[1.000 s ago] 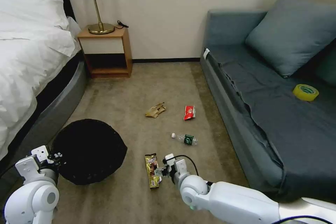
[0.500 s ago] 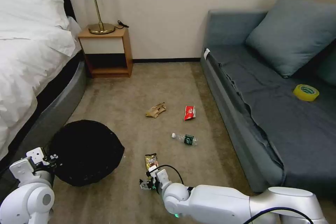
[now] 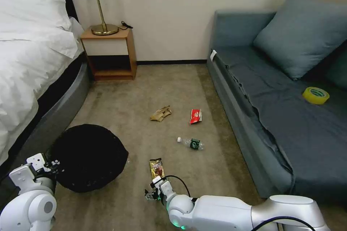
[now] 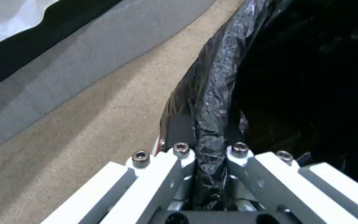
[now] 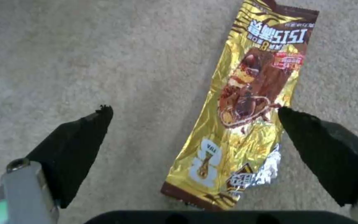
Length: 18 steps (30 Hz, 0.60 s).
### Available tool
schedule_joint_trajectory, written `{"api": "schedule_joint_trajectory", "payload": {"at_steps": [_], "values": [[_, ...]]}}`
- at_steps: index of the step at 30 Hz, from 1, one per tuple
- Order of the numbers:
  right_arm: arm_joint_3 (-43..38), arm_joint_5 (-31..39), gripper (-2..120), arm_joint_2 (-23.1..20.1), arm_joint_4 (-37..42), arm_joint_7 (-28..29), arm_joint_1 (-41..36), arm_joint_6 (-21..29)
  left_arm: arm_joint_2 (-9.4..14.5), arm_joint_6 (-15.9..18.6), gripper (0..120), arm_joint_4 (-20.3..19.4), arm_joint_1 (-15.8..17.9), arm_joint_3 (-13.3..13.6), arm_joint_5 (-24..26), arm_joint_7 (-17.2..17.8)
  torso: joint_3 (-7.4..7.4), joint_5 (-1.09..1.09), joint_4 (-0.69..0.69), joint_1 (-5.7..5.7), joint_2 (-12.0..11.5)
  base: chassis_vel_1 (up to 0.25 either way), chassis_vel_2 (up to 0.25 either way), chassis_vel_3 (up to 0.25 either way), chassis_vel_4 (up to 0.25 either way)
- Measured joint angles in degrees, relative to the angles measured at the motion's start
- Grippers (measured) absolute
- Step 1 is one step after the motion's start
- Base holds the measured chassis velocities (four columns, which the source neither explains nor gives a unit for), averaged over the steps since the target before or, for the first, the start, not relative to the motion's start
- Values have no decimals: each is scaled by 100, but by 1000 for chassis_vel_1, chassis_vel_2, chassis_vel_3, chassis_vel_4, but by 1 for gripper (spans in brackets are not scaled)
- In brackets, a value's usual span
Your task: Pick up the trash bin, then pick up the garbage on the floor and place it into the trash bin.
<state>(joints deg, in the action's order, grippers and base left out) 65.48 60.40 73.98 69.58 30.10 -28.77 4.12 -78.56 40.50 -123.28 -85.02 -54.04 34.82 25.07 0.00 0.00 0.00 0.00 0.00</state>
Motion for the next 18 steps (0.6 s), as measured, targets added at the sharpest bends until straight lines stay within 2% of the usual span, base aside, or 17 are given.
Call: {"api": "schedule_joint_trajectory", "payload": {"at_steps": [18], "values": [[-9, -186, 100, 128, -678, -146, -12, -109, 10, -2, 2, -3, 45, 47, -26, 1, 0, 0, 0, 0, 0, 0, 0, 0, 0]]}}
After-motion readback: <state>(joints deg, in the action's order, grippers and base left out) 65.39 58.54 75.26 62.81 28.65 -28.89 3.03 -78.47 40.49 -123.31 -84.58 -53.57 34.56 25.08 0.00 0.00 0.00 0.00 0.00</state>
